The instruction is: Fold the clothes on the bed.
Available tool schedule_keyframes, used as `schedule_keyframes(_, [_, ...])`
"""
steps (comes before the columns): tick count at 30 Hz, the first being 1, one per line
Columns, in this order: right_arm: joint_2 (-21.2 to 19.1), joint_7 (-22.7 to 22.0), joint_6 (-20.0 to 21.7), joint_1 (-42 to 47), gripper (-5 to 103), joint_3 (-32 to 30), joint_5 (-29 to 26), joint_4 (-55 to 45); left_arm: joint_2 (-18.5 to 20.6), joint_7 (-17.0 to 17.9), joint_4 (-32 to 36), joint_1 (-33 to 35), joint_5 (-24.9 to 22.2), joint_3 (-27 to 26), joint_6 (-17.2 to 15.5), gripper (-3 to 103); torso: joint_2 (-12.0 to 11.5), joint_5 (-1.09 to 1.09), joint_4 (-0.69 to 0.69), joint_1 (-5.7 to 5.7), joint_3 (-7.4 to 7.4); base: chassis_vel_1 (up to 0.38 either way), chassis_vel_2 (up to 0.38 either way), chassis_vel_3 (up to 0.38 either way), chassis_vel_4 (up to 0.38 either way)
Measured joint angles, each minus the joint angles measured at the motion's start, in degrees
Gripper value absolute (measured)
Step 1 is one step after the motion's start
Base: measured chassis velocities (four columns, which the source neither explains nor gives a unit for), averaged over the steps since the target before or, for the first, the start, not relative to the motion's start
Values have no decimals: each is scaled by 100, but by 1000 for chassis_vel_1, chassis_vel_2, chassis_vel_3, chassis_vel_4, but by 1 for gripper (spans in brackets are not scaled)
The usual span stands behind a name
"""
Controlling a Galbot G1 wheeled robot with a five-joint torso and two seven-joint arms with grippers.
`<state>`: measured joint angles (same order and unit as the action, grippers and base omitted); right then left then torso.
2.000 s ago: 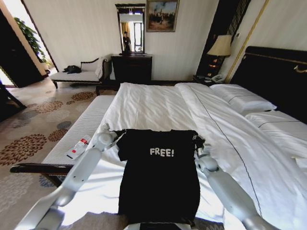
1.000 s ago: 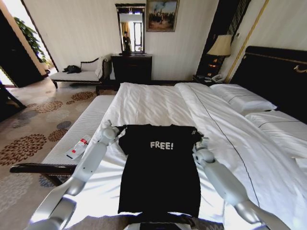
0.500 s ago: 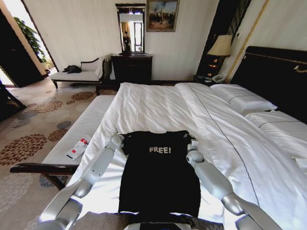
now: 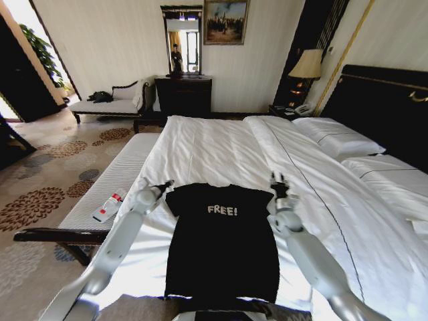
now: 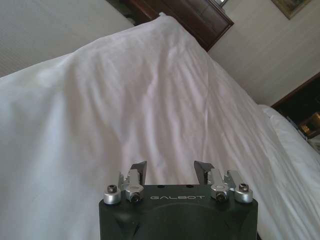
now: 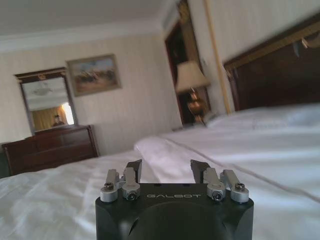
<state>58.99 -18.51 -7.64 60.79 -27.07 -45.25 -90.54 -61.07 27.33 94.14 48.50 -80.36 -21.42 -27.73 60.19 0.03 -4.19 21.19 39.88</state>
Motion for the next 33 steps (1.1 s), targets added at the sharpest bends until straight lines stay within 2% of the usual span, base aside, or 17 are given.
schedule_keyframes(1, [-2, -72, 249, 414, 62, -232, -437, -407, 104, 46, 415, 460, -49, -319, -118, 64, 0, -9, -2, 0, -1, 0, 0, 0, 0])
schedule_keyframes(2, [11, -112, 376, 589, 67, -307, -611, -565, 149, 68, 612, 696, -41, -487, -172, 64, 1, -8, -2, -1, -1, 0, 0, 0, 0])
schedule_keyframes(4, [110, -255, 891, 1059, 78, -435, -1141, -1039, 208, 127, 1195, 1518, 190, -1114, -425, 75, 1, -2, 1, -3, -1, 0, 0, 0, 0])
schedule_keyframes(5, [156, -343, 1098, 1171, 78, -434, -1290, -1187, 187, 150, 1343, 1776, 265, -1332, -473, 80, 2, -4, 1, -3, -2, 0, 0, 0, 0])
schedule_keyframes(6, [156, -343, 1098, 1171, 78, -434, -1290, -1187, 187, 150, 1343, 1776, 265, -1332, -473, 80, 2, -4, 1, -3, -2, 0, 0, 0, 0])
schedule_keyframes(7, [186, -416, 1233, 1230, 84, -421, -1376, -1260, 165, 169, 1419, 1916, 288, -1450, -508, 85, 2, -4, 2, -3, -2, 0, 0, 0, 0])
schedule_keyframes(8, [261, -589, 1491, 1316, 89, -371, -1566, -1372, 101, 201, 1541, 2167, 295, -1659, -548, 85, 1, -5, 1, -3, -1, 0, 0, 0, 0])
schedule_keyframes(9, [399, -801, 1703, 1364, 95, -301, -1812, -1451, -1, 236, 1733, 2479, 283, -1929, -582, 96, 1, -7, 1, -1, 0, 0, 0, 0, 0])
schedule_keyframes(15, [1059, -1114, 1857, 1325, 100, -220, -2389, -1441, -279, 282, 2412, 3320, 105, -2630, -644, 100, 0, -3, 1, -1, 0, 0, 0, 0, 0])
schedule_keyframes(18, [1193, -1151, 1851, 1305, 102, -261, -2589, -1422, -317, 306, 2571, 3492, 13, -2804, -646, 100, 0, -4, 1, -1, 0, 0, 0, 0, 0])
schedule_keyframes(19, [1282, -1162, 1829, 1280, 95, -315, -2737, -1381, -335, 351, 2689, 3626, -68, -2945, -640, 100, 1, -4, 1, -1, 0, 0, 0, 0, 0])
schedule_keyframes(21, [1321, -1160, 1789, 1257, 95, -348, -2767, -1336, -342, 376, 2736, 3681, -89, -2997, -633, 100, 1, -3, 1, -1, 0, 0, 0, 0, 0])
schedule_keyframes(25, [1429, -1113, 1614, 1203, 74, -647, -2804, -1213, -370, 446, 2820, 3727, -104, -3026, -612, 100, 0, -2, 0, 1, 2, 0, 0, 0, 0])
schedule_keyframes(27, [1435, -1107, 1592, 1203, 74, -702, -2818, -1208, -378, 452, 2827, 3721, -106, -3021, -612, 100, 0, -3, -1, 1, 1, 0, 0, 0, 0])
schedule_keyframes(29, [1451, -1075, 1513, 1220, 63, -901, -2941, -1205, -431, 481, 2846, 3697, -120, -2999, -612, 100, 0, -3, -1, 1, 1, 0, 0, 0, 0])
schedule_keyframes(30, [1451, -1075, 1513, 1220, 63, -901, -2941, -1205, -431, 481, 2846, 3697, -120, -2999, -612, 100, 0, -3, -1, 1, 1, 0, 0, 0, 0])
schedule_keyframes(33, [1465, -1042, 1483, 1243, 51, -1000, -3060, -1138, -473, 507, 2845, 3672, -121, -2969, -610, 100, 0, -3, -1, 0, 1, 0, 0, 0, 0])
